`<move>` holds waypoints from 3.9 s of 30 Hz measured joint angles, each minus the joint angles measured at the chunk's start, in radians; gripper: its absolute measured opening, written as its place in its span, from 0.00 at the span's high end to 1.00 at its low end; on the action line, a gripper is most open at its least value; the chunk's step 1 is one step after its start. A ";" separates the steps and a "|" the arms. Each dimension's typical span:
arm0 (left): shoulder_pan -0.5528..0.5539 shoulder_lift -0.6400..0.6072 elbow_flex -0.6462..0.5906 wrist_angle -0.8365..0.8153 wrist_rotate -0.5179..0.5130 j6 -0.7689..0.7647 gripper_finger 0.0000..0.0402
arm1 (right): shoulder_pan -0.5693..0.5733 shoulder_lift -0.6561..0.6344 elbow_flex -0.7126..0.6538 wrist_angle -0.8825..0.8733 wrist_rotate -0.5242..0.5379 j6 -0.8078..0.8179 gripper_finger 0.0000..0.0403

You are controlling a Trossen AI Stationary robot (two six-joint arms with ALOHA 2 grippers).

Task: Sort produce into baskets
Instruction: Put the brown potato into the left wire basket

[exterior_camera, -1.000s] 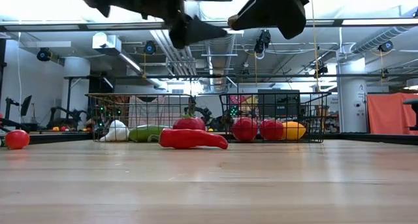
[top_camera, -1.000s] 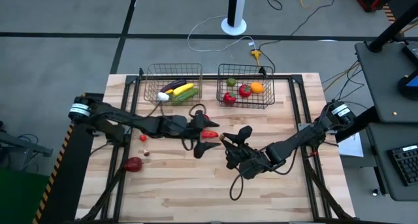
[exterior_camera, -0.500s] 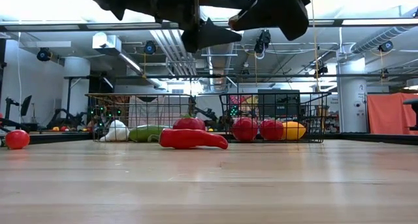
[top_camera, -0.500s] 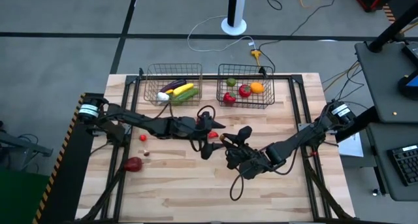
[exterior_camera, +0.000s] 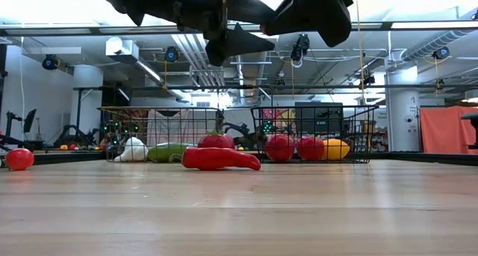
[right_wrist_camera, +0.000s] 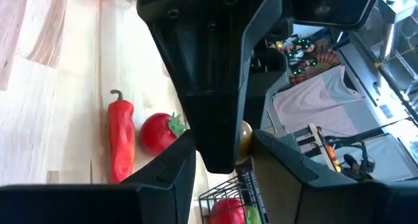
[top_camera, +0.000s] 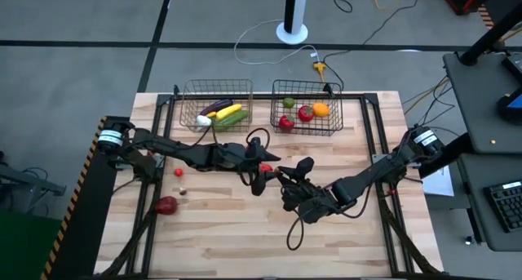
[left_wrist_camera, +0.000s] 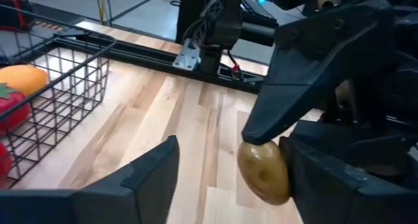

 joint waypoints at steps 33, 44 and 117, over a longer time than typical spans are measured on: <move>0.074 -0.187 0.004 -0.322 -0.027 0.053 0.87 | -0.027 -0.007 0.064 0.006 0.007 0.025 0.44; 0.452 -0.477 0.005 -0.824 -0.057 0.158 0.87 | -0.058 -0.007 0.116 0.007 0.002 0.005 0.44; 0.909 0.024 0.278 -1.284 0.034 0.488 0.65 | -0.183 -0.007 0.116 -0.001 -0.054 0.012 0.44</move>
